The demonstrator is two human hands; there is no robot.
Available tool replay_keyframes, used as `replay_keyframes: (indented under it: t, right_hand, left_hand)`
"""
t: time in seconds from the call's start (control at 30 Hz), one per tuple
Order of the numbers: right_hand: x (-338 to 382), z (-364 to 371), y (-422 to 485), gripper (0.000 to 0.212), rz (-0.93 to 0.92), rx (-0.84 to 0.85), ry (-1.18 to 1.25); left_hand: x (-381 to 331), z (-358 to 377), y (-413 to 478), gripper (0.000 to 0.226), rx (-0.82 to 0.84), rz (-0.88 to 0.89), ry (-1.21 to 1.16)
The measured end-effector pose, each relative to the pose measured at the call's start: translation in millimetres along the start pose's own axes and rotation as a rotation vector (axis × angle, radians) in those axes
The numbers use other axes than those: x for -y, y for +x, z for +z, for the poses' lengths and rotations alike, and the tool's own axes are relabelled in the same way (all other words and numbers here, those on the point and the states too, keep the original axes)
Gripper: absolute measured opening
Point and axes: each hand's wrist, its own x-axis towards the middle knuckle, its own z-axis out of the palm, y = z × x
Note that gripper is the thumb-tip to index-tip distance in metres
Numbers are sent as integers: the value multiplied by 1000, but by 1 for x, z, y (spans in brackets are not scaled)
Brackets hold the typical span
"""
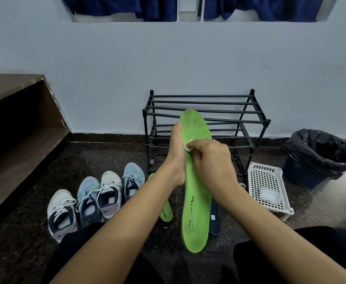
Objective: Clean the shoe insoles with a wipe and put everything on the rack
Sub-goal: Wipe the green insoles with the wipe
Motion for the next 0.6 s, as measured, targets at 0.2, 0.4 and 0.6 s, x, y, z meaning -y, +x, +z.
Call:
replay_keyframes:
  t: [0.2,0.4,0.6]
  right_hand:
    - [-8,-4,8,24,48,-12,-37]
    - [2,0,-3,25,155,59,109]
    - [3,-1,-5,24,160,89,134]
  left_hand:
    - [6,6,-3,62,54,-47,35]
    - [-5,-1,2,60,-24,7,-10]
    - [-4,-2,4,63,-44,22,-26]
